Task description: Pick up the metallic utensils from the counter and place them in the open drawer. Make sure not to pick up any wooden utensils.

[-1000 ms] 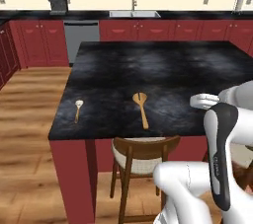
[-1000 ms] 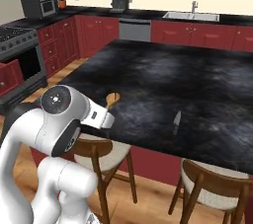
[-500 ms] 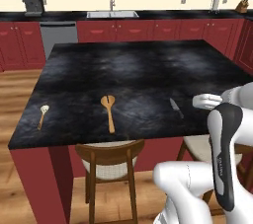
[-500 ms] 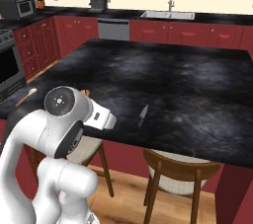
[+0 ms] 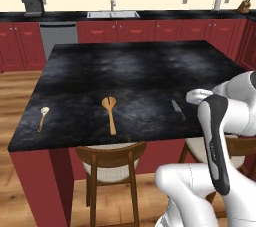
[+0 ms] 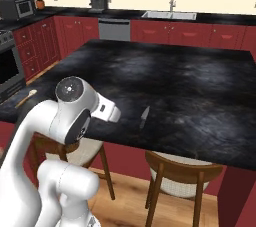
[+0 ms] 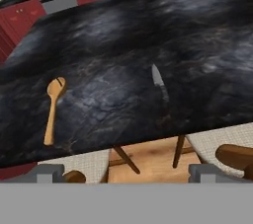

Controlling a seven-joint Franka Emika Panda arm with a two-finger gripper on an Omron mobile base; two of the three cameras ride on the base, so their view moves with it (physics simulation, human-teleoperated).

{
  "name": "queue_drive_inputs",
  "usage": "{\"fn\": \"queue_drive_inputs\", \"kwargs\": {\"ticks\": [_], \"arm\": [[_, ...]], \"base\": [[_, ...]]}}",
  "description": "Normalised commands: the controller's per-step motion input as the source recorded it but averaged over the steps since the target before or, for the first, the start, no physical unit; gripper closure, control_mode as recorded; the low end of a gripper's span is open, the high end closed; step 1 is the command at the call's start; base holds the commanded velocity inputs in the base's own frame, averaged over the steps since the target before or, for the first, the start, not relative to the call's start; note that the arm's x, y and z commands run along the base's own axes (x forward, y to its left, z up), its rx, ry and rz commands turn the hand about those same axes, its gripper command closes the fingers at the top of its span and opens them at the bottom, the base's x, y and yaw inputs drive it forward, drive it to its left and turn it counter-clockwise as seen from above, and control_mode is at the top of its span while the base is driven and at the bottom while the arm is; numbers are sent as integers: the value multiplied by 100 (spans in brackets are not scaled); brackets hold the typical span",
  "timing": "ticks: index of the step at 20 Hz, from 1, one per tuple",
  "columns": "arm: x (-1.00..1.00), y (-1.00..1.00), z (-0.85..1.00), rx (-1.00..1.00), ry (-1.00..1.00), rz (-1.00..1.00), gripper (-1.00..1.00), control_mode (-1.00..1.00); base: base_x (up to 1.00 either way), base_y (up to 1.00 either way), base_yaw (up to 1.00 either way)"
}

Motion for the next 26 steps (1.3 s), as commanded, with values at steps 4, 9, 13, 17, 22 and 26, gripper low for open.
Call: {"fn": "queue_drive_inputs", "kwargs": {"ticks": [4, 9, 13, 17, 22, 26], "arm": [[78, -4, -21, 0, -2, 1, -100, -100], [56, -6, -49, -3, 7, 0, -100, -100], [48, -21, -58, -3, 18, 0, -100, -100], [40, -19, -57, -1, 16, 0, -100, -100], [51, -19, -36, 0, 14, 0, -100, -100], [47, -31, -45, -1, 22, 1, -100, -100]], "base": [[0, 0, 0], [0, 0, 0], [0, 0, 0], [0, 0, 0], [0, 0, 0], [0, 0, 0]]}}
